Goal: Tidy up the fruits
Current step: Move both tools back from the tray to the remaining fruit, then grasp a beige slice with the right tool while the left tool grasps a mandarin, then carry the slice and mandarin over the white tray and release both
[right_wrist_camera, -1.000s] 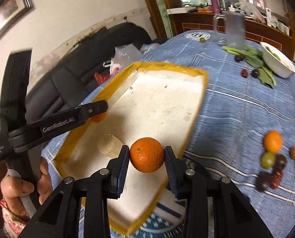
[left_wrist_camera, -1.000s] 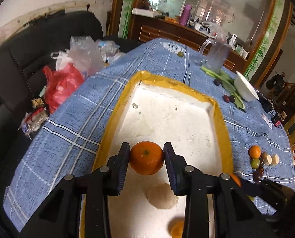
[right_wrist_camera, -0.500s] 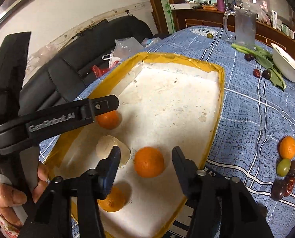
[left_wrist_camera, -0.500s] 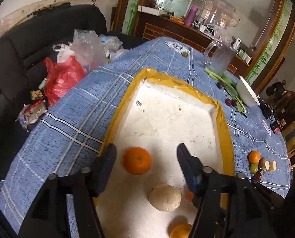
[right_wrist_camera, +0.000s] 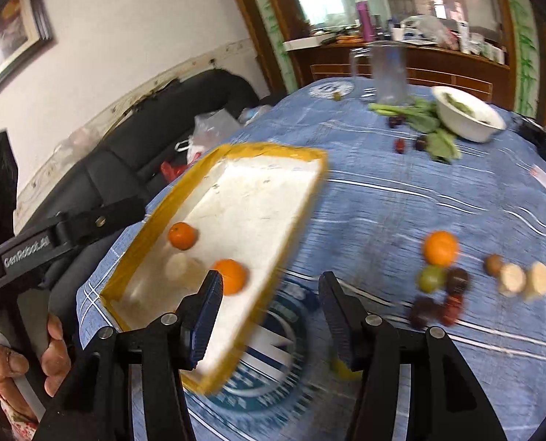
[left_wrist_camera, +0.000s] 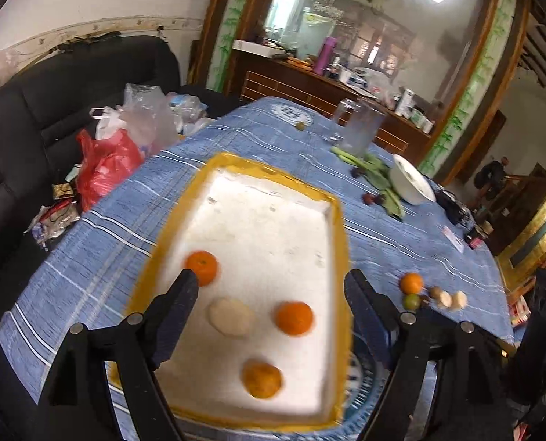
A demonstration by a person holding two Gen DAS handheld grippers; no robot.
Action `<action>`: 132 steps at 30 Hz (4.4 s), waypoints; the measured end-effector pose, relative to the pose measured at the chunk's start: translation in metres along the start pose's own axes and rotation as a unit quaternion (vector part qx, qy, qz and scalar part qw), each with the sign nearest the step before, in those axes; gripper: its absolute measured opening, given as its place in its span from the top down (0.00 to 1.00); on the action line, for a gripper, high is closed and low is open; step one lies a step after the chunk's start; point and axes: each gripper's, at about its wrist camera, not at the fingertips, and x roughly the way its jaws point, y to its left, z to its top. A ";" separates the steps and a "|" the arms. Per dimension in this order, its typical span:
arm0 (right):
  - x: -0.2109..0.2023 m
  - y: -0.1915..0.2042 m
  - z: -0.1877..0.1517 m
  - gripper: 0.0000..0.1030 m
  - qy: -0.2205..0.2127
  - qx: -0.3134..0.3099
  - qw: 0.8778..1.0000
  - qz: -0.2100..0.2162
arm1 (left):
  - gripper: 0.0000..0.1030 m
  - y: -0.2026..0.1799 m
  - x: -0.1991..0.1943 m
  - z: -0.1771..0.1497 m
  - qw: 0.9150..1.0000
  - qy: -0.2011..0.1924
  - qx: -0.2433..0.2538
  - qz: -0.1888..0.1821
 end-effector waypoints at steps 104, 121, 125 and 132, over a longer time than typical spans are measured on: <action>0.031 0.001 0.015 0.66 0.017 0.003 0.999 0.035 | 0.67 0.061 0.017 -0.033 0.990 -0.025 -0.128 0.048; 0.124 0.054 0.041 0.66 0.070 -0.042 0.997 -0.010 | 0.66 0.054 0.034 -0.047 0.994 -0.014 -0.077 0.081; 0.129 0.053 0.041 0.66 0.070 -0.044 0.996 -0.017 | 0.59 0.053 0.033 -0.045 0.994 -0.016 -0.080 0.074; 0.112 0.045 0.043 0.65 0.059 -0.024 0.998 0.001 | 0.25 0.053 0.025 -0.044 0.992 -0.024 -0.101 0.076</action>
